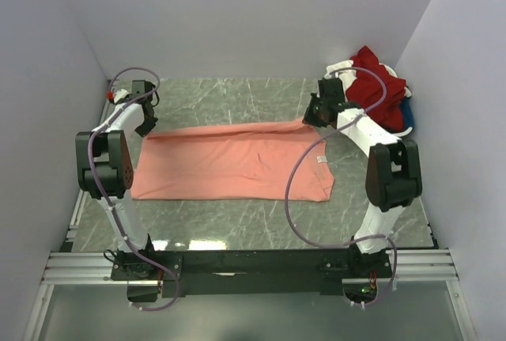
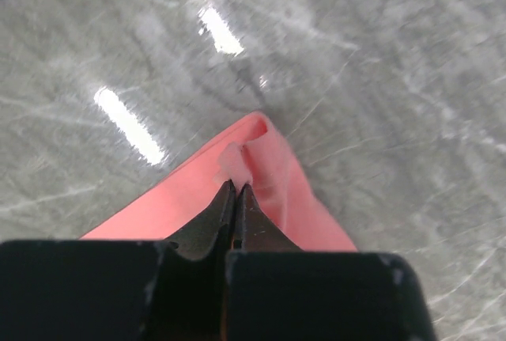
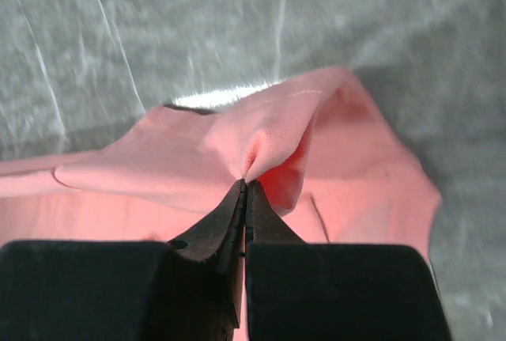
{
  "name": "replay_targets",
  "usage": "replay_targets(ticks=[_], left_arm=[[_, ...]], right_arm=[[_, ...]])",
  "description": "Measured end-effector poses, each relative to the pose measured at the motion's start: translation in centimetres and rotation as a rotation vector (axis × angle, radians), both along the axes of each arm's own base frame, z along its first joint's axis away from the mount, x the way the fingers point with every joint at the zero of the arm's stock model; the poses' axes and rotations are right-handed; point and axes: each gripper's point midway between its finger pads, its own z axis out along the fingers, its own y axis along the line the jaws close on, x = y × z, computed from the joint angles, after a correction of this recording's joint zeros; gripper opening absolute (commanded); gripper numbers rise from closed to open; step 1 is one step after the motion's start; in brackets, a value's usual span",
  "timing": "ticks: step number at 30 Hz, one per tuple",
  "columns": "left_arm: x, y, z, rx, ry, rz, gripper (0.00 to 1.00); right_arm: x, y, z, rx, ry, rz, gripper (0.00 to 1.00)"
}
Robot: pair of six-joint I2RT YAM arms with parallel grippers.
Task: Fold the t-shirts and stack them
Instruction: Fold the tshirt
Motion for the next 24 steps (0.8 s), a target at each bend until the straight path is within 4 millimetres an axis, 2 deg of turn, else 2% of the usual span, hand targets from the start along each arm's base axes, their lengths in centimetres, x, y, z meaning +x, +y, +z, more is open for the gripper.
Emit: replay_targets(ticks=[6,13,19,24], left_arm=[[-1.7,-0.2,-0.7,-0.016,0.022,0.014,0.01],[-2.7,0.0,-0.1,-0.009,0.022,0.039,0.01],[-2.9,0.4,1.2,0.012,0.005,0.050,0.01],[-2.7,0.6,2.0,0.025,-0.005,0.051,0.01]], right_arm=[[-4.2,-0.4,-0.6,0.015,0.013,-0.009,0.00],[-7.2,0.3,-1.4,0.016,0.028,0.010,0.00],[-8.2,0.7,-1.5,0.020,0.019,0.021,0.00],[-8.2,0.5,-1.4,0.015,0.013,0.016,0.00]])
